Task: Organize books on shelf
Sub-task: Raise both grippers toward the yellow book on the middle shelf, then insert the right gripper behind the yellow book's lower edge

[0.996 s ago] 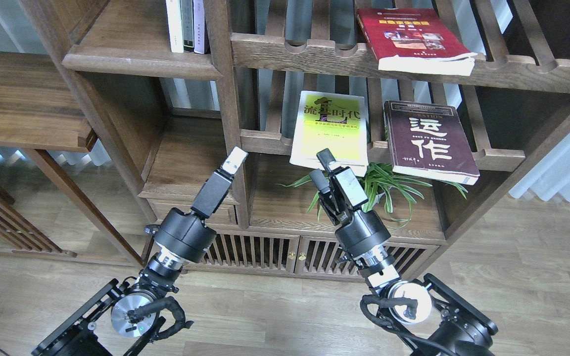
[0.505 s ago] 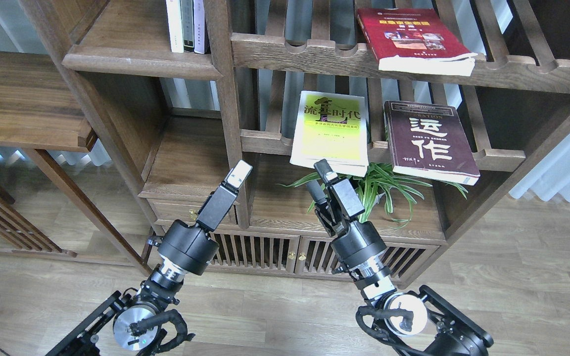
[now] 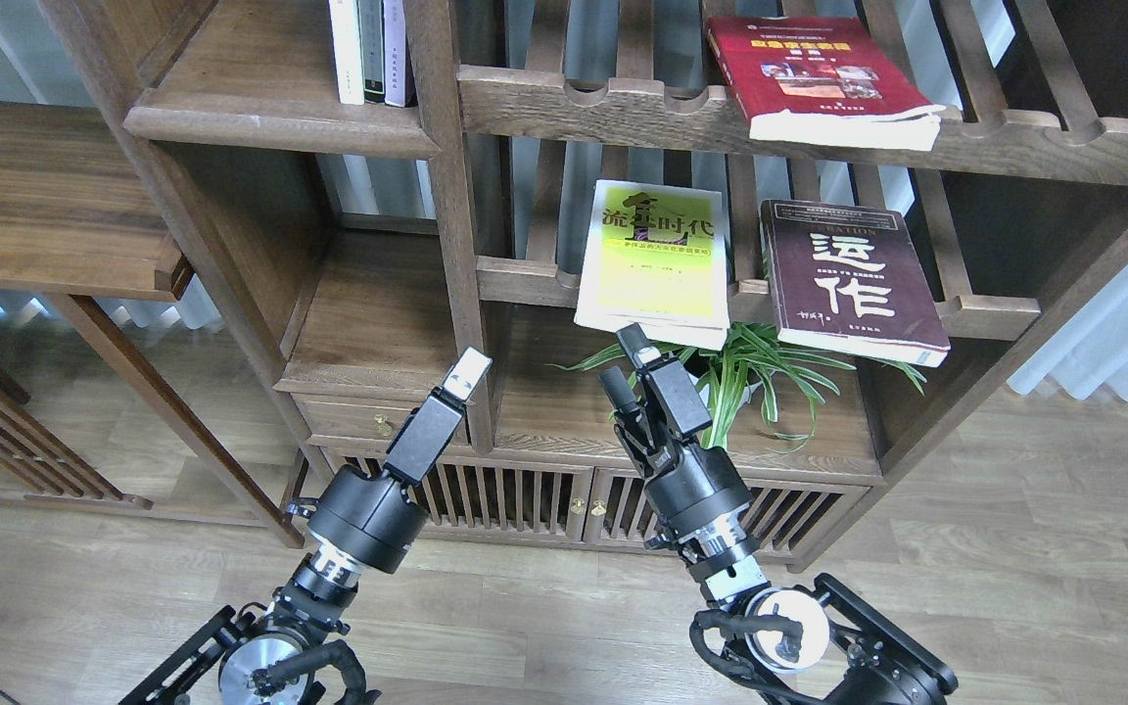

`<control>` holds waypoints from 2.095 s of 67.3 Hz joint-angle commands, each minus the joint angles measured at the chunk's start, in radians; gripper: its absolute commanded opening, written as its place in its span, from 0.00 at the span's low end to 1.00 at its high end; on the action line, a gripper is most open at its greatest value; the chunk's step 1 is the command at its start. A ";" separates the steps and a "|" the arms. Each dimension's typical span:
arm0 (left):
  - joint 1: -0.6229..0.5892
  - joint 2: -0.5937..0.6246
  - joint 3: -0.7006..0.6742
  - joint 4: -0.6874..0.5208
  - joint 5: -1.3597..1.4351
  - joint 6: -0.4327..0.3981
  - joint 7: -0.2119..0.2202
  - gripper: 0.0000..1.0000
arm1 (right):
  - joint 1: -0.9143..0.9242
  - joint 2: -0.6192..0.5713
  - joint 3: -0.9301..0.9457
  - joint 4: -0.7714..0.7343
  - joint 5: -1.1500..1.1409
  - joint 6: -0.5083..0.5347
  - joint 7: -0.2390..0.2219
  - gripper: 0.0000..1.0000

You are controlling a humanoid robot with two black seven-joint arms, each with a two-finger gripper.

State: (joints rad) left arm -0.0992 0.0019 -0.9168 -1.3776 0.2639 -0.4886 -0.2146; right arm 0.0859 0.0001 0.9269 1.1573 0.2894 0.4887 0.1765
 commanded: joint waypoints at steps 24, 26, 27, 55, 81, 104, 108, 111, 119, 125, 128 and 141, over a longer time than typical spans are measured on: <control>0.003 0.000 -0.001 0.002 0.003 0.000 0.000 1.00 | 0.084 0.000 0.003 -0.073 0.030 -0.110 0.011 0.99; 0.003 0.000 -0.001 0.002 0.003 0.000 0.000 1.00 | 0.090 0.000 0.003 -0.077 0.036 -0.127 0.017 0.99; 0.003 0.000 -0.001 0.003 0.003 0.000 0.000 1.00 | 0.094 0.000 0.003 -0.077 0.039 -0.133 0.020 0.99; 0.052 -0.002 0.006 0.011 0.006 0.000 0.000 1.00 | 0.204 0.000 0.001 -0.108 0.166 -0.318 0.067 0.99; 0.053 -0.002 0.009 0.015 0.006 0.000 0.001 1.00 | 0.248 0.000 0.000 -0.199 0.208 -0.420 0.066 0.99; 0.036 -0.002 0.013 0.048 0.009 0.000 0.003 1.00 | 0.285 0.000 0.003 -0.209 0.232 -0.420 0.066 0.98; 0.038 -0.002 0.013 0.048 0.009 0.000 0.003 1.00 | 0.299 0.000 0.003 -0.218 0.264 -0.420 0.066 0.98; 0.038 -0.002 0.013 0.048 0.009 0.000 0.003 1.00 | 0.302 0.000 0.003 -0.223 0.278 -0.420 0.066 0.98; 0.042 -0.002 0.015 0.048 0.009 0.000 0.003 1.00 | 0.304 0.000 0.003 -0.226 0.287 -0.420 0.064 0.98; 0.050 -0.002 0.015 0.046 0.009 0.000 0.003 1.00 | 0.304 0.000 0.003 -0.226 0.294 -0.420 0.063 0.97; 0.050 -0.002 0.015 0.046 0.009 0.000 0.003 1.00 | 0.304 0.000 0.004 -0.226 0.298 -0.420 0.061 0.96; 0.047 -0.002 0.016 0.046 0.014 0.000 0.003 1.00 | 0.307 0.000 0.003 -0.226 0.347 -0.420 0.057 0.92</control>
State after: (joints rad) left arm -0.0503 0.0000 -0.9007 -1.3304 0.2754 -0.4887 -0.2116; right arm 0.3897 0.0000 0.9304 0.9311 0.6095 0.0690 0.2365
